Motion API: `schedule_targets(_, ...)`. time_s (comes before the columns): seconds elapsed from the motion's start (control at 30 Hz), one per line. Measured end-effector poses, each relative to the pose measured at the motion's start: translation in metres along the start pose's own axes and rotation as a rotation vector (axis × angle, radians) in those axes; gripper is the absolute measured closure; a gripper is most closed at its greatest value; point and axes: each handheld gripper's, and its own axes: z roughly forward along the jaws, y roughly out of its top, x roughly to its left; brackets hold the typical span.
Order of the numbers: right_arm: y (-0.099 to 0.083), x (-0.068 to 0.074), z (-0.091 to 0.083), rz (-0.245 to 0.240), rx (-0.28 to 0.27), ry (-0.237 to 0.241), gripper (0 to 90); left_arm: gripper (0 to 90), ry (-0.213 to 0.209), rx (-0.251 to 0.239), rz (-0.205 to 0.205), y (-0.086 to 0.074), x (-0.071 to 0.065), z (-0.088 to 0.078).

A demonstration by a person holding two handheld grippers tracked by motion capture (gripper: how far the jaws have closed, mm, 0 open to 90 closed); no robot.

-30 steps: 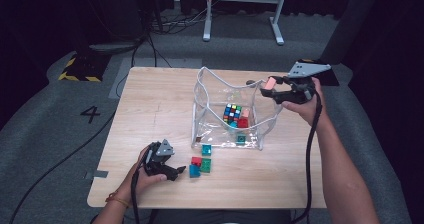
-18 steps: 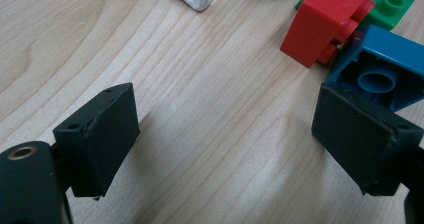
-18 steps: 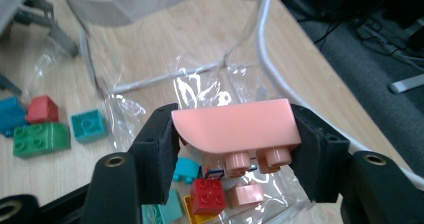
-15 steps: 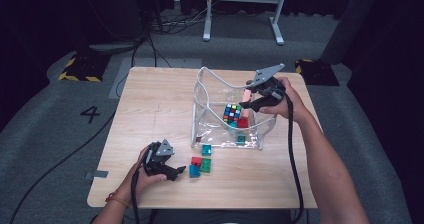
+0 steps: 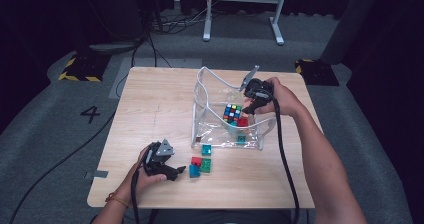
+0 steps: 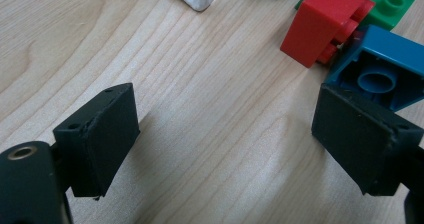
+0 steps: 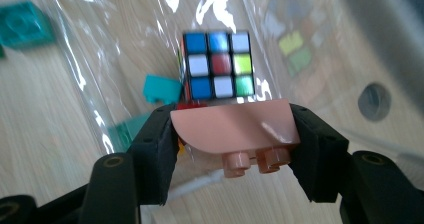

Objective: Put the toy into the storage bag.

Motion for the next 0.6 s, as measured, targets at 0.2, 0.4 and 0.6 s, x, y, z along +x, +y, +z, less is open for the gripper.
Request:
schedule_targets(0.2, -0.010, -0.007, 0.003, 0.003, 0.078, 0.002, 41.7, 11.6, 0.001, -0.001, 0.001, 0.000, 0.000, 0.000)
schedule_targets(0.4, -0.022, -0.009, -0.001, -0.012, 0.106, -0.012, 41.7, 11.6, -0.001, 0.000, 0.001, 0.000, 0.000, 0.000)
schedule_targets(0.6, -0.028, -0.007, -0.008, -0.036, 0.114, -0.014, 41.6, 11.6, 0.000, 0.000, 0.000, 0.000, 0.000, 0.000)
